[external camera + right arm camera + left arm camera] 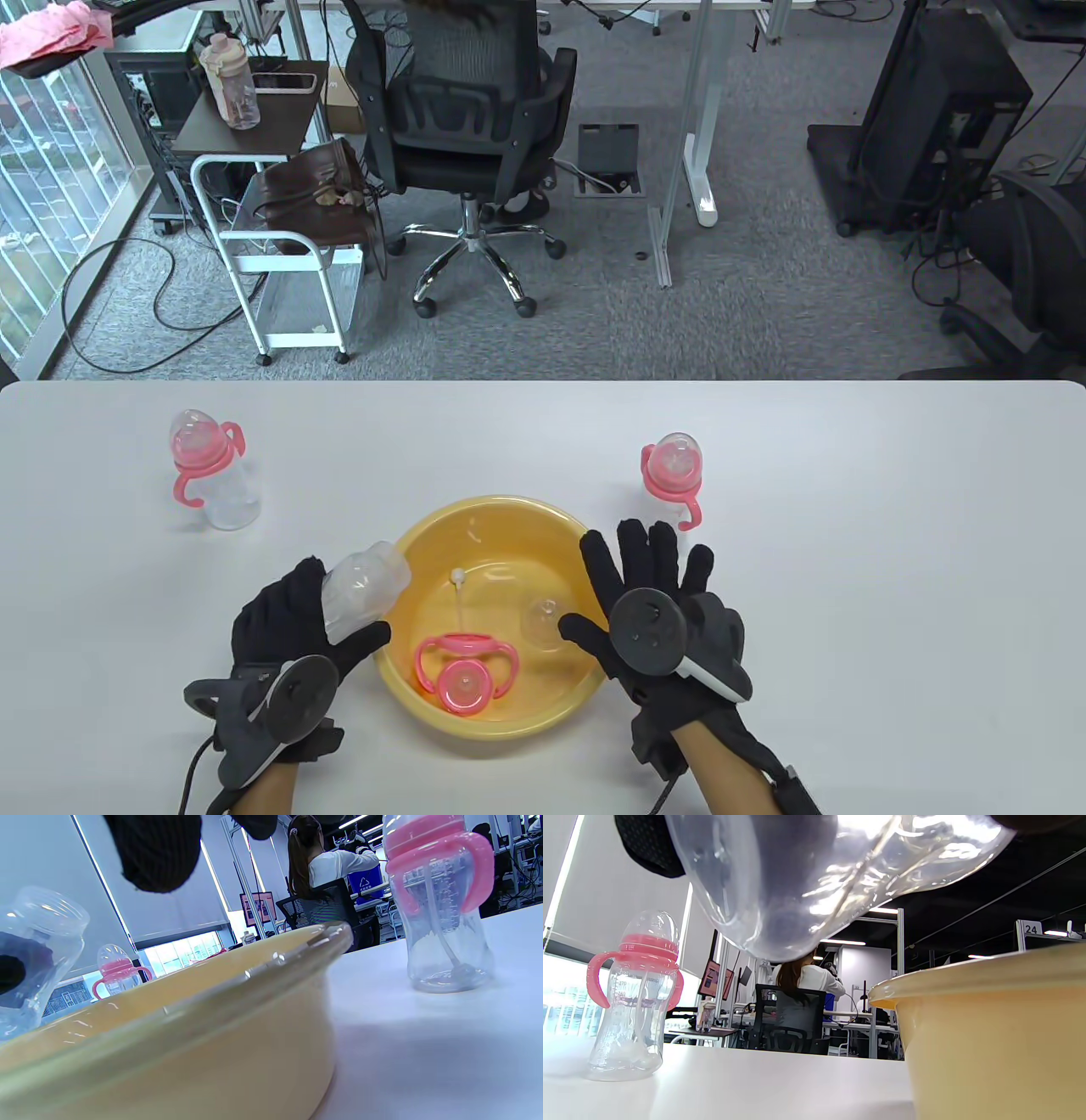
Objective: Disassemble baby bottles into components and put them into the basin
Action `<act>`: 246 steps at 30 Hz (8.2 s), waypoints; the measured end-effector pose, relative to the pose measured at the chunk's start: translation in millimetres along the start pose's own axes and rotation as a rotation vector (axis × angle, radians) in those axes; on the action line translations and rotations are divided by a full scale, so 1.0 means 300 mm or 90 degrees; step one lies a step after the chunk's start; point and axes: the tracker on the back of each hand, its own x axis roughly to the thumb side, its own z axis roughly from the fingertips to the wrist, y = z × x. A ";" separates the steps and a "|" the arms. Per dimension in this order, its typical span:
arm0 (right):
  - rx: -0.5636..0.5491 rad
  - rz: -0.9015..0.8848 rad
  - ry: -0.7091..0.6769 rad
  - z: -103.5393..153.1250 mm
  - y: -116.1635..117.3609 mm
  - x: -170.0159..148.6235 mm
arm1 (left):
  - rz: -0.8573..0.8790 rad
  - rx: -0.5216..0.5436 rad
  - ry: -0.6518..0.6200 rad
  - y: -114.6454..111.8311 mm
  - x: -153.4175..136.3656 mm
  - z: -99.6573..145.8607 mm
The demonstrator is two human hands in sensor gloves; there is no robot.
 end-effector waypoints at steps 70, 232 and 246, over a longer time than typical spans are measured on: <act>-0.118 0.012 0.124 0.056 -0.027 -0.205 | -0.357 -0.356 -0.235 -0.152 0.555 -0.331; -0.070 0.020 -0.325 -0.001 0.013 0.272 | -0.134 0.010 -0.264 0.099 0.271 0.011; -0.134 0.007 -0.236 -0.012 -0.028 0.247 | -0.138 -0.030 -0.194 0.083 0.256 -0.012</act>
